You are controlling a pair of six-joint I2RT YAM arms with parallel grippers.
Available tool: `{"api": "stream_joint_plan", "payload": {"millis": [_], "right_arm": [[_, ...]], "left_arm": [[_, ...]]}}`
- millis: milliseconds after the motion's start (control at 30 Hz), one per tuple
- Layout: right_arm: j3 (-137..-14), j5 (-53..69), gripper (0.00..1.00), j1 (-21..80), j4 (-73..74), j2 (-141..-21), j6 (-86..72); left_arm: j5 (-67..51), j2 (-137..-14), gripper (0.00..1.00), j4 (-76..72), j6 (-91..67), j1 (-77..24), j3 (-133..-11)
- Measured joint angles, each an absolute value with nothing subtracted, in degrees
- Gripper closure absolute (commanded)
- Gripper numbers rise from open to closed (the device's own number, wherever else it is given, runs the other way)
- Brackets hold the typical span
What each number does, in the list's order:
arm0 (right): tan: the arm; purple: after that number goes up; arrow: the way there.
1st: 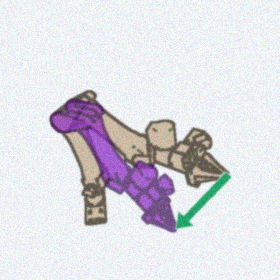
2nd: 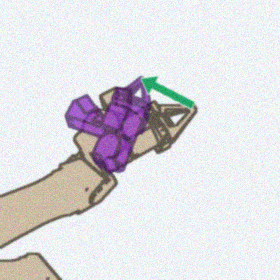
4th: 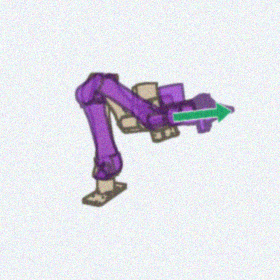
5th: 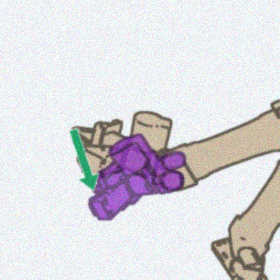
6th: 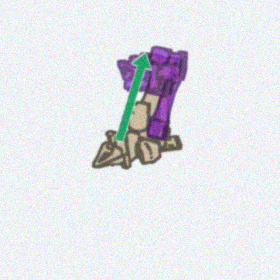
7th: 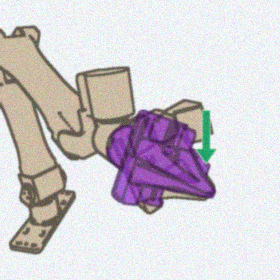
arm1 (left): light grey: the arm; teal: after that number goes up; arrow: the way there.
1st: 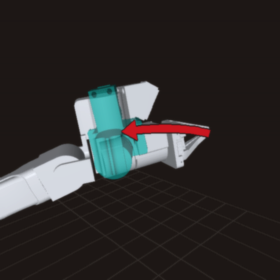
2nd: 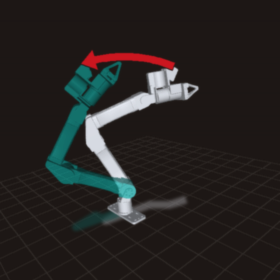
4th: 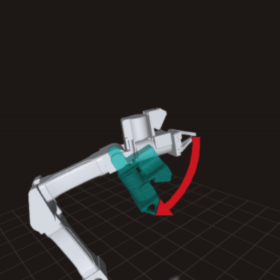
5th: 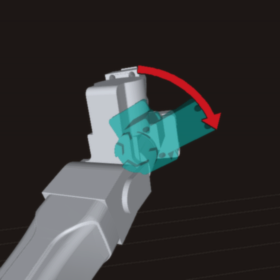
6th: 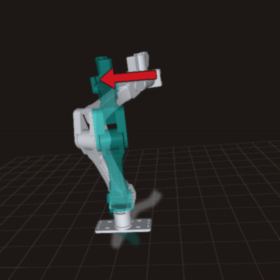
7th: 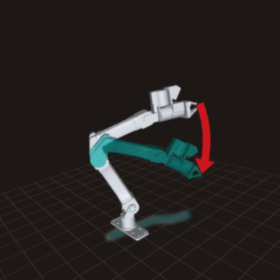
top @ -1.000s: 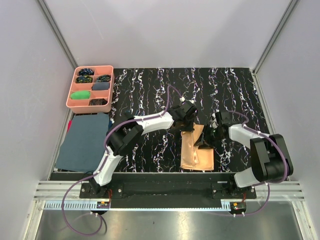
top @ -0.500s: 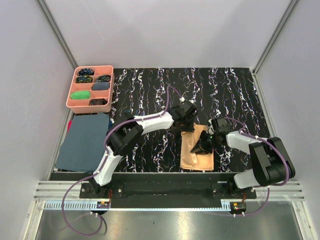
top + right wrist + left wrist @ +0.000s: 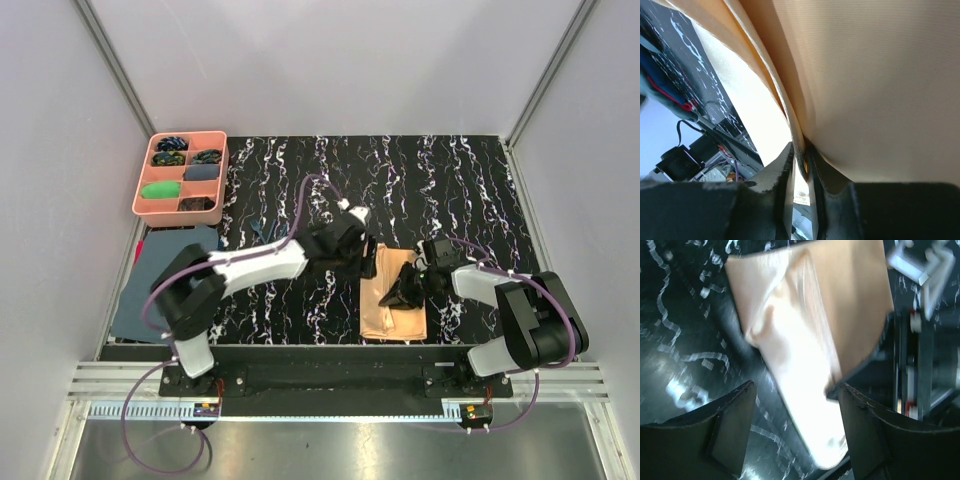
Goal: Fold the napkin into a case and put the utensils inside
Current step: Fold the lower triangle-folded napkin at the center of the board.
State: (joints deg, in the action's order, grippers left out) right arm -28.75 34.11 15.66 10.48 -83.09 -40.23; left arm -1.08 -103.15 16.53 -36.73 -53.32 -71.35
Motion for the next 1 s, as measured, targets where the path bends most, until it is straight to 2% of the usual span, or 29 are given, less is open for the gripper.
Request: {"api": "stream_joint_plan", "payload": {"millis": [167,367,400,600,733,833,867,1000], "right_arm": [[-28.1,35.3,0.68,15.7,9.3,-83.0,-41.3],[-27.5,36.2,0.63,15.7,8.7,-82.5,-42.3],[-27.3,36.2,0.63,15.7,8.6,-82.2,-42.5],[-26.5,36.4,0.62,15.7,8.6,-81.2,-43.0],[-26.1,36.6,0.62,15.7,8.6,-80.2,-43.5],[-26.1,36.7,0.62,15.7,8.6,-79.9,-43.8],[-26.1,36.7,0.62,15.7,8.6,-79.9,-43.9],[-25.2,37.0,0.62,15.7,7.9,-79.9,-44.7]], "left_arm": [[4.1,-95.2,0.28,14.8,-33.0,-60.1,-62.5],[8.4,-96.0,0.25,14.2,-31.4,-70.4,-57.5],[9.1,-96.1,0.22,14.2,-31.4,-71.9,-56.9],[11.4,-96.3,0.2,13.9,-31.5,-74.8,-55.6],[12.8,-97.7,0.25,13.4,-31.5,-75.0,-55.6],[14.1,-99.4,0.37,13.4,-31.4,-75.0,-55.8],[14.2,-99.5,0.46,13.2,-31.4,-75.0,-56.0],[14.5,-99.9,0.58,13.0,-31.3,-75.1,-56.2]]}}
